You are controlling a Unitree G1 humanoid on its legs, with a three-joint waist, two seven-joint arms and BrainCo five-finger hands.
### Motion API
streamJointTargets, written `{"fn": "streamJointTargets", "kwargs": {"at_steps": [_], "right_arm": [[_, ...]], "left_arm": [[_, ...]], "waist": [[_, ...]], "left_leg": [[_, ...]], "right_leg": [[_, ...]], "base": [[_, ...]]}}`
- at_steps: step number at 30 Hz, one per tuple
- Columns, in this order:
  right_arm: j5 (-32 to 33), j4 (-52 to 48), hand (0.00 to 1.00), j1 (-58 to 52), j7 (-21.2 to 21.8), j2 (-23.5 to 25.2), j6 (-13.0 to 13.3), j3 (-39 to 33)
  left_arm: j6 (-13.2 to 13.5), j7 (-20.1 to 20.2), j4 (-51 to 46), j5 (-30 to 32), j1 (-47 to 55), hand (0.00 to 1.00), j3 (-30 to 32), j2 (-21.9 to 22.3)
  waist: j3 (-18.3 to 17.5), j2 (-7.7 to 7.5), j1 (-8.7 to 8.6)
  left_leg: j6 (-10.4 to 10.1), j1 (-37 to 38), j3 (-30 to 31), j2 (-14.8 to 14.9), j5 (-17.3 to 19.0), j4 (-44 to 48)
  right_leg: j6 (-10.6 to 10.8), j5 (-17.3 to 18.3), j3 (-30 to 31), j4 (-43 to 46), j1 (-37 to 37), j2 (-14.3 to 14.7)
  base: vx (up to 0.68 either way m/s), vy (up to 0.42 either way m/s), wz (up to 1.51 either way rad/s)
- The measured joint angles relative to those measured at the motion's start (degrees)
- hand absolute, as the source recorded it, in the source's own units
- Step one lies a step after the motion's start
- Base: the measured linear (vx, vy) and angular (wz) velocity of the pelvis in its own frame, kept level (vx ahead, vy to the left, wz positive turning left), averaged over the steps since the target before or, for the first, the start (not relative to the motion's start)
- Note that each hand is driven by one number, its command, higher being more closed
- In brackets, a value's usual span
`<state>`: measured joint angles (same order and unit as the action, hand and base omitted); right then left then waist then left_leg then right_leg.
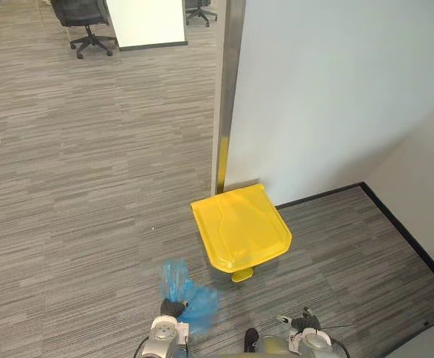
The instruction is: Gather rubbish on tea table into small bin, then transfer packed bag to large trash can.
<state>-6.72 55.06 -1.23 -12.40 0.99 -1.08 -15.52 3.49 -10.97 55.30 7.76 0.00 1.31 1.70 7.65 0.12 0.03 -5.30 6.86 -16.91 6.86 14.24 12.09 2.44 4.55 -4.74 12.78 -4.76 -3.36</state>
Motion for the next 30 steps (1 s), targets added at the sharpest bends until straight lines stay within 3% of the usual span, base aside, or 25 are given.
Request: {"fn": "streamJointTargets", "kwargs": {"at_steps": [4,5,10,19,24,28,29,30], "right_arm": [[0.00,-0.02,0.00,-0.01,0.00,-0.07,0.02,0.00],[0.03,-0.12,0.00,-2.01,-0.01,-0.93,0.05,0.14],[0.03,-0.10,0.00,-2.04,-0.01,-0.95,0.05,0.12],[1.52,2.52,0.00,-1.61,0.03,-1.50,0.06,-0.12],[2.42,4.68,0.00,0.02,0.08,-2.23,-0.06,-1.67],[2.39,4.66,0.00,0.61,0.08,-3.19,-0.05,-1.77],[2.38,4.68,0.00,0.65,0.03,-3.36,-0.05,-1.81],[2.37,4.66,0.00,0.42,0.04,-3.65,-0.05,-2.10]], "left_arm": [[-0.02,-0.05,0.07,0.04,1.27,1.00,0.00,-0.12],[-0.01,-0.04,0.65,0.08,2.15,1.00,-0.07,-0.51],[0.00,0.00,0.65,0.08,2.16,1.00,-0.02,-0.49],[-0.04,0.10,1.70,-0.19,2.45,1.00,2.16,-1.37],[-0.31,0.10,2.76,-1.27,2.41,1.00,1.99,-3.41],[-0.45,0.07,2.82,-1.28,2.03,1.00,1.59,-4.19],[-0.35,0.08,2.76,-1.31,1.94,1.00,1.39,-4.26],[-0.12,0.09,2.64,-1.33,1.74,1.00,0.89,-4.26]], "waist": [[0.23,0.38,0.00],[-1.35,0.36,0.47],[-1.50,0.30,0.48],[-3.41,0.38,0.70],[-3.30,1.14,0.93],[-3.10,1.74,1.02],[-2.68,1.23,1.10],[-2.28,2.02,0.86]], "left_leg": [[0.41,-0.12,0.07,-0.01,-0.28,-0.11],[0.70,-1.01,0.10,-0.47,-2.15,-1.83],[0.68,-1.36,0.25,-0.39,-1.93,-1.87],[-0.07,-2.82,-0.15,1.49,-1.99,-4.22],[-0.61,-2.39,-1.18,1.65,-1.66,-4.24],[-0.51,-3.43,-1.10,0.26,-1.66,1.26],[0.76,-3.95,0.30,-0.55,0.11,2.40],[1.61,-3.56,1.40,-0.74,-0.04,1.53]], "right_leg": [[-0.28,-0.67,0.11,-0.22,-0.18,0.16],[-1.07,-3.36,0.30,-2.00,-1.25,0.15],[-1.06,-3.37,0.21,-2.29,-1.33,0.20],[-1.30,-6.19,-0.22,-11.23,0.80,2.53],[-1.39,-6.26,1.84,-12.24,0.19,3.96],[-0.97,-5.47,4.07,-10.09,0.03,2.07],[-0.69,-4.02,4.25,-7.24,-0.30,0.95],[-0.57,-2.45,3.94,-4.25,-0.50,0.88]], "base": [[-0.10,-0.022,-0.02],[-0.06,-0.016,0.01],[0.01,0.000,0.01],[0.10,-0.005,0.02],[0.17,-0.003,-0.22],[0.10,0.046,-0.29],[0.07,0.115,-0.10],[0.01,0.100,0.03]]}}
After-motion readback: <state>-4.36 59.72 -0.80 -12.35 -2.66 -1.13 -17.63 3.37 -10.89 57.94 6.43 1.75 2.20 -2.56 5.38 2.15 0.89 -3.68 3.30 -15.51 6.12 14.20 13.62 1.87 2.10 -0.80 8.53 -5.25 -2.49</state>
